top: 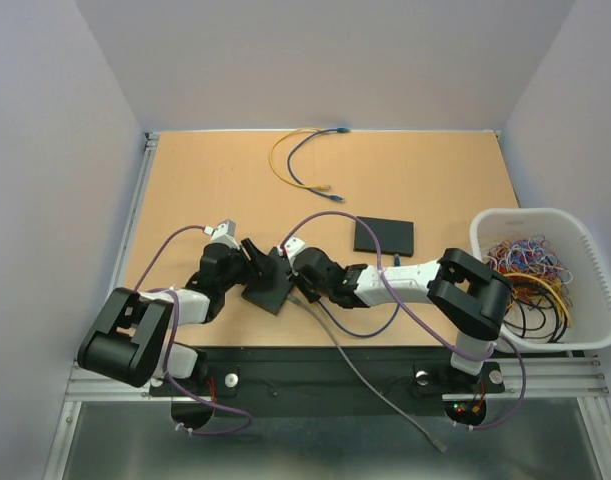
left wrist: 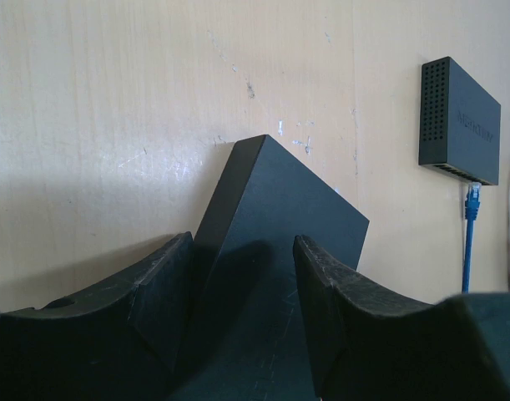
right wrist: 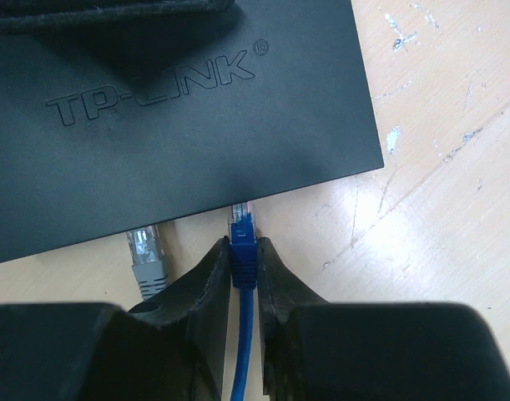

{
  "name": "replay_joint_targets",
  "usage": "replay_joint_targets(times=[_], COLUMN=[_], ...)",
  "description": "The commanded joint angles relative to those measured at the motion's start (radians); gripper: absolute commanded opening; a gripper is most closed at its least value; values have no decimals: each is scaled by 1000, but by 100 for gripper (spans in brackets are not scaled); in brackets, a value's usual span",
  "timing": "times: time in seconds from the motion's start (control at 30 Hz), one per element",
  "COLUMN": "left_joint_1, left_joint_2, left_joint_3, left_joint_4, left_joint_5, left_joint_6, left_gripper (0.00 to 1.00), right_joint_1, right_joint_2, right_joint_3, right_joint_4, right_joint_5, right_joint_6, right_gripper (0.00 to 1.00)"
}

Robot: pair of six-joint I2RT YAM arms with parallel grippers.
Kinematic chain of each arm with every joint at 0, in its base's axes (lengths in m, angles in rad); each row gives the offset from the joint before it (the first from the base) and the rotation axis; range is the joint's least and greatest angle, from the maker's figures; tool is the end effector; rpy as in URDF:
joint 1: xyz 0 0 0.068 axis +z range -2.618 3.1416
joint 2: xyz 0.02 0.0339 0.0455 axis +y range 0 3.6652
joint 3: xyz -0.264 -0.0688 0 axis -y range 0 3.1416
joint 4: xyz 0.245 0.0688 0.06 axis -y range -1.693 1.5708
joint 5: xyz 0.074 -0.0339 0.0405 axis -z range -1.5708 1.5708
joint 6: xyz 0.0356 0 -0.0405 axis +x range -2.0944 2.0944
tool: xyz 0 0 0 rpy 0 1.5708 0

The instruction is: Insert the plug into the switch port

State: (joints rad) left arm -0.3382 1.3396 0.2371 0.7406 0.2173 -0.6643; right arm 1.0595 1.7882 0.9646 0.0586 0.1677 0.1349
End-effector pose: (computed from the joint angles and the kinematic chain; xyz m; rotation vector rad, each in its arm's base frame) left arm 0.2100 -0.0820 0.1404 -0.1777 2.0180 -0.8637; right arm 0.1843 0.3164 0.1568 -0.9752 2.1463 0.4009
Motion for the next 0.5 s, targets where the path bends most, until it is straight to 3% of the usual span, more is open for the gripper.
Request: replay_joint_targets(times=[0.0,0.23,0.47], left_joint_1=[-27,-74,-151], left_joint_2=[4,30,58], left_joint_3=[-7,5,-13], left_joint_4=[39,52,78], left_joint_5=[111,114,93], left_joint_6=[-11,-3,-49], left_gripper=[61,59,59], right_joint_1=[0,0,0], right_joint_2=[-44,-65,-75], right_joint_3=[5,-6,5], right_joint_4=[228,264,270], right_joint_5=[-33,-106,-76], right_joint_6=[-1,-44,-55], right_gripper=[1,0,1])
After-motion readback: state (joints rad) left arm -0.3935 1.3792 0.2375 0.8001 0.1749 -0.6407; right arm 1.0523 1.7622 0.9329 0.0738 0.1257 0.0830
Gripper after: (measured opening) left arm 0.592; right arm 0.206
